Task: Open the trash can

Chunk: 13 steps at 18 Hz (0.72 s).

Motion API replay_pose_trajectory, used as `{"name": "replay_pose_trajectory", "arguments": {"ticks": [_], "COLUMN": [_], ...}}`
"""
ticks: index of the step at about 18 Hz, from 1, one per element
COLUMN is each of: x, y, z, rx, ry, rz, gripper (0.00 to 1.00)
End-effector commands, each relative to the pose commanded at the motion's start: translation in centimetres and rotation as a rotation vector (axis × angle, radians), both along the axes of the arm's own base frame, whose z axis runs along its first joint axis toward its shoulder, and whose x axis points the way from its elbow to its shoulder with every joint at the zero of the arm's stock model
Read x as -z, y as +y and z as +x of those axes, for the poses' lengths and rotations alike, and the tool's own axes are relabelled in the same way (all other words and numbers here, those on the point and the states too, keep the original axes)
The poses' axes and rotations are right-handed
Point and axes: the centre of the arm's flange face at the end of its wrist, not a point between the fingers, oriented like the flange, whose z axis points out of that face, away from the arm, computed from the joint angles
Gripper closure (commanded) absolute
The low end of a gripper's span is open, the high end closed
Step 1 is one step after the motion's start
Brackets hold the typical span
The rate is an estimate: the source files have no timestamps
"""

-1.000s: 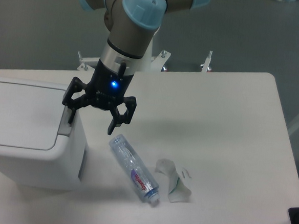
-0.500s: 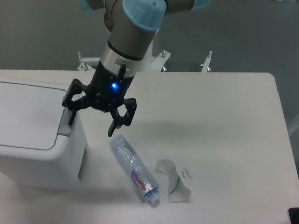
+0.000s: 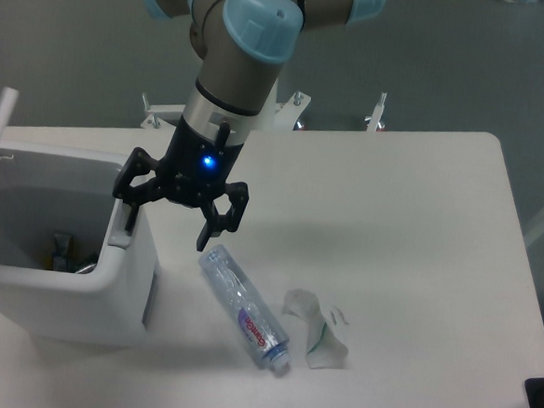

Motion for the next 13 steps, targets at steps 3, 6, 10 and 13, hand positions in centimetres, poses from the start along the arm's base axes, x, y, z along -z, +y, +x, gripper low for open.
{"name": "replay_pose_trajectory", "arguments": {"ticks": [3,6,10,13], "x": [-1.4,-2.1,-2.6,-1.8], "y": [0.3,0.1,-1.4,-3.0], "z": [-0.4,-1.8,-6.0,-9.7], "rx": [0.001,-0.007,-0.029,0.001], "ry": [0.023,0.046,0.128,0.254], "rz": [0.020,0.034,0.022,-0.041], "gripper": [0.00,0.00,0.00,0.00]}}
